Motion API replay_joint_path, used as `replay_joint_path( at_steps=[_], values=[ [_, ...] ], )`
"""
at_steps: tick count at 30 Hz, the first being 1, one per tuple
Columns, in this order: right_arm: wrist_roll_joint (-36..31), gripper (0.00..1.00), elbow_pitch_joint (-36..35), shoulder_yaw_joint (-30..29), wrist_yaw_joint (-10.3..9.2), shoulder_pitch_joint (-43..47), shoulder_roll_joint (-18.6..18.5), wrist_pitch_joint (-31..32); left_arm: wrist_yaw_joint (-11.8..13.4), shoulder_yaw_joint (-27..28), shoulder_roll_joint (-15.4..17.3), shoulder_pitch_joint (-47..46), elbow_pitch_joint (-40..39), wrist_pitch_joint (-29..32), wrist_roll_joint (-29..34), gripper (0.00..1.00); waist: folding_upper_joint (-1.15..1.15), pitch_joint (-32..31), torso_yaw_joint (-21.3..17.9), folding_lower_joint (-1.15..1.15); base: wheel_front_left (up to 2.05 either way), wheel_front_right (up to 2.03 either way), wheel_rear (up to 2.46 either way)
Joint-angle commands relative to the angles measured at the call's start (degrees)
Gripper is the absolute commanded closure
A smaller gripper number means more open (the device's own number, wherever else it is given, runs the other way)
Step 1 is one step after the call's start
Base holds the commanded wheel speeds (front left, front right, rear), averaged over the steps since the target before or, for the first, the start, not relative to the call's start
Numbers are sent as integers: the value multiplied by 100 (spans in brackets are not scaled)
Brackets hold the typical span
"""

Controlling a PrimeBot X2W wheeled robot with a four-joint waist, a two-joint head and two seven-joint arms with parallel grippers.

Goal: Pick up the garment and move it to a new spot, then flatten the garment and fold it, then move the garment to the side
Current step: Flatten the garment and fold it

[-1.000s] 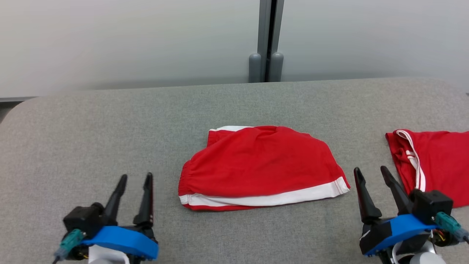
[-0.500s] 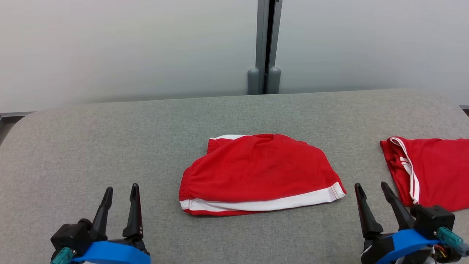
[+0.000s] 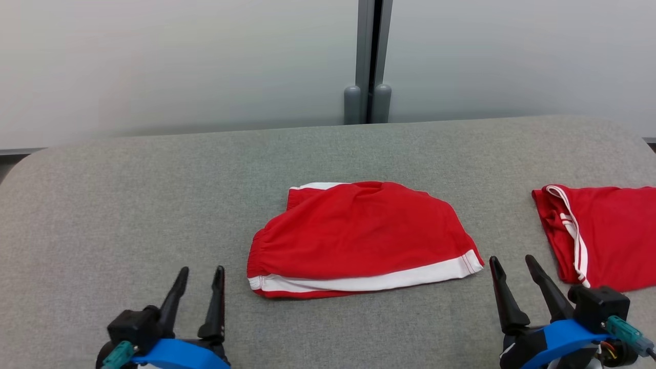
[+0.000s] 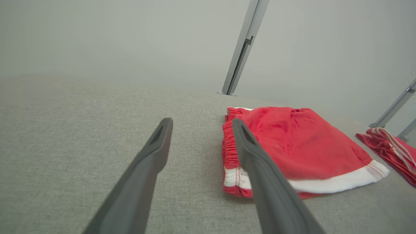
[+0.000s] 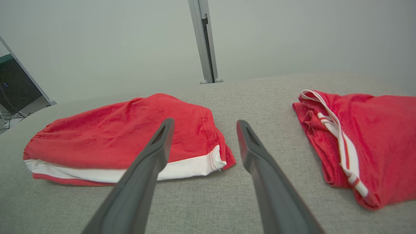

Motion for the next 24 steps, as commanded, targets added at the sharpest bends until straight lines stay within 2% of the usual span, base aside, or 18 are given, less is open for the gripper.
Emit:
replay_joint_path(
  at_steps=[1,10,18,19,20,24],
  values=[
    [24,0,21,10,4,-90,-14,-26,-42,-99,-15,-135,138,36,59,0,0,32,-12,0,0,0,0],
    [50,0,70,173,4,-247,-14,-64,-180,-541,-193,-705,1246,319,-17,0,0,243,-134,0,0,0,0],
    [85,0,135,268,4,-327,-13,-94,-233,-806,-230,-1080,1822,425,-204,0,0,358,-243,0,0,0,0],
    [87,0,141,278,4,-336,-14,-98,-238,-841,-216,-1117,1868,407,-230,71,0,367,-256,0,0,0,0],
    [87,0,152,285,4,-344,-14,-100,-242,-861,-208,-1148,1914,380,-256,99,0,373,-265,0,0,0,0],
    [91,0,209,290,4,-382,-14,-68,-244,-845,-184,-1229,2083,266,-377,100,0,378,-278,0,0,0,0]
  ],
)
